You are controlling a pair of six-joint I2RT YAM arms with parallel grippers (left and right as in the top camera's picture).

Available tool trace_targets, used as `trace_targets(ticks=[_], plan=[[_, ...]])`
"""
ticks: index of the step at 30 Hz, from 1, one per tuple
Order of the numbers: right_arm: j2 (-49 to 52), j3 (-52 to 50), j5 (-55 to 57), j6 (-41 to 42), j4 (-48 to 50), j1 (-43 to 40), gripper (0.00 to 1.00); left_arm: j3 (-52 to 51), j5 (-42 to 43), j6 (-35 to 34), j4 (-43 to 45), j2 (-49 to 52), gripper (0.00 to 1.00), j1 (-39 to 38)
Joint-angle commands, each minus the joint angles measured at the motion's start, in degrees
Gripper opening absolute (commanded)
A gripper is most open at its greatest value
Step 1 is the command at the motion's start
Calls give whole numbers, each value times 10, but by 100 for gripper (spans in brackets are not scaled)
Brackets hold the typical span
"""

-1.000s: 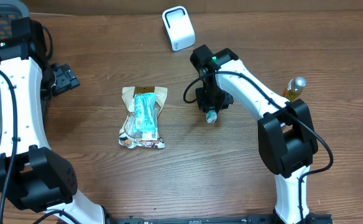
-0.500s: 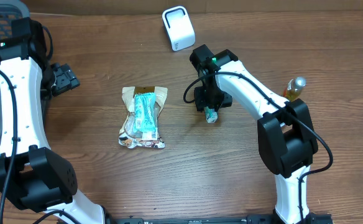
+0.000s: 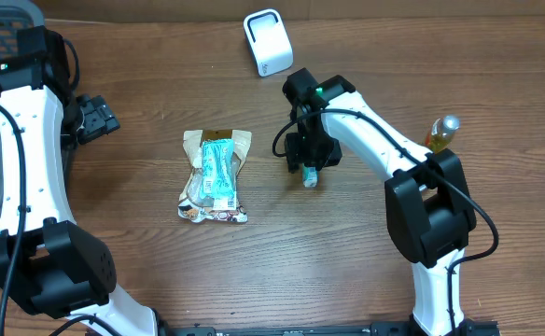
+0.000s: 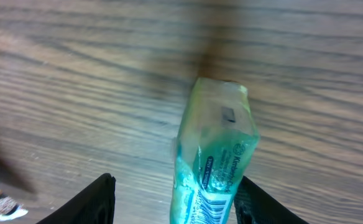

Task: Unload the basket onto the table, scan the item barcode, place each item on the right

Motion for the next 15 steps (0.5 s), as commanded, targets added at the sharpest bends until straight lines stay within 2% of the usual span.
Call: trace_targets(ticks=[1, 15], plan=[[-18, -3, -14, 0, 2, 18, 57, 10, -7, 11, 0, 6, 100, -1], [-18, -3, -16, 0, 35, 65, 57, 10, -7, 11, 0, 6, 99, -1]])
